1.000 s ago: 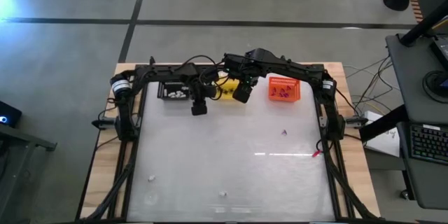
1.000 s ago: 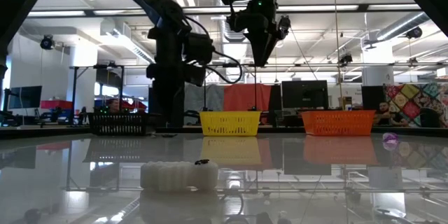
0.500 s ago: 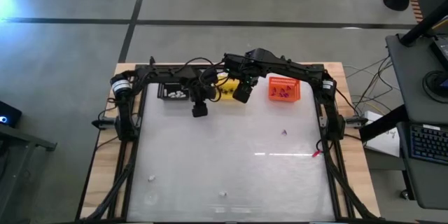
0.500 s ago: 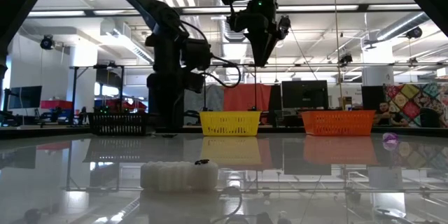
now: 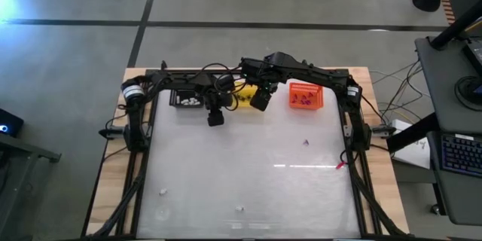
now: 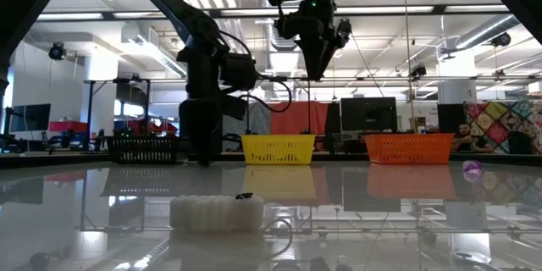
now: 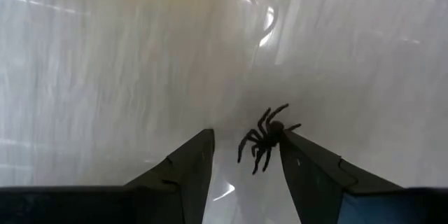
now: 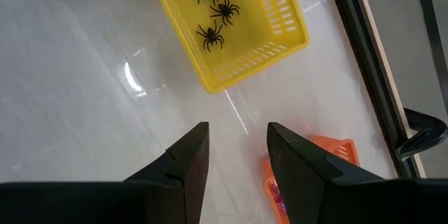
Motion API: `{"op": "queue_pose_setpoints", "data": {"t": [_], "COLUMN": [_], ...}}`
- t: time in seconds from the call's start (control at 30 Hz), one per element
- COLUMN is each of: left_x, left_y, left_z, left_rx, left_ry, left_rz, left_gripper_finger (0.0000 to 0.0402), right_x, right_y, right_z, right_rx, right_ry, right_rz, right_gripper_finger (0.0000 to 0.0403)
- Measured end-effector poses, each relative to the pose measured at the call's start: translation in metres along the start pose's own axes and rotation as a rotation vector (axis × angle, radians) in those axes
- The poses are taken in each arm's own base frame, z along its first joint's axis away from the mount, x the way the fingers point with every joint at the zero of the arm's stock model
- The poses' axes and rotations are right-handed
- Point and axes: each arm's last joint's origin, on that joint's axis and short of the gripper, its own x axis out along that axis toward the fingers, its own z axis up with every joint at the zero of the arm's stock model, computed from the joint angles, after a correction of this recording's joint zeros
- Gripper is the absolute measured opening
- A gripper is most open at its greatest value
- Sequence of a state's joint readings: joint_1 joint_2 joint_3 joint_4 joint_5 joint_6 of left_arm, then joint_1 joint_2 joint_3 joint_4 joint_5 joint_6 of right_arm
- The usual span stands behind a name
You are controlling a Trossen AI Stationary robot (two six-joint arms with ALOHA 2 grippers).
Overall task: Sort Halloween decoration
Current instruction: Put the black spider toy into the yellow basket
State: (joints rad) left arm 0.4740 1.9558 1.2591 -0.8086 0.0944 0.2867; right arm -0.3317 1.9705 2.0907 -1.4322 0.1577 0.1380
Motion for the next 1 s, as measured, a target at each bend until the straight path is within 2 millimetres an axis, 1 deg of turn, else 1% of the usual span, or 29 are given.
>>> {"op": "queue_pose_setpoints", "data": {"t": [0.2, 0.3, 0.4, 0.53, 0.57, 0.8, 0.9, 1.0], "left_x": [0.004, 0.004, 0.005, 0.004, 0.003, -0.006, -0.018, -0.029], "left_y": [0.001, 0.001, 0.001, 0.001, 0.0, -0.002, -0.001, 0.002], "left_z": [0.0, 0.0, -0.001, -0.003, -0.004, -0.004, 0.005, 0.012], "left_rx": [0.0, 0.026, 0.056, 0.092, 0.096, 0.099, 0.109, 0.109], "left_ry": [0.012, 0.016, 0.027, 0.046, 0.049, 0.085, 0.049, 0.023], "left_rz": [-0.004, -0.005, -0.005, -0.011, -0.016, -0.098, -0.09, -0.075], "left_gripper_finger": [0.0153, 0.014, 0.0102, 0.0021, 0.0012, 0.0003, 0.0002, 0.0001], "right_x": [0.0, 0.0, 0.0, 0.0, 0.0, 0.0, 0.0, -0.005], "right_y": [0.0, 0.0, 0.0, 0.0, 0.0, 0.0, 0.0, -0.002], "right_z": [0.0, 0.0, 0.0, 0.0, 0.0, 0.0, 0.0, -0.003], "right_rx": [0.003, 0.007, 0.011, 0.011, 0.011, 0.01, 0.009, 0.013], "right_ry": [0.0, 0.0, 0.0, 0.0, 0.0, 0.0, 0.0, 0.0], "right_rz": [0.0, 0.0, 0.0, 0.001, 0.0, 0.0, 0.0, -0.001], "right_gripper_finger": [0.0139, 0.0139, 0.0139, 0.0139, 0.0139, 0.0139, 0.0139, 0.0139]}}
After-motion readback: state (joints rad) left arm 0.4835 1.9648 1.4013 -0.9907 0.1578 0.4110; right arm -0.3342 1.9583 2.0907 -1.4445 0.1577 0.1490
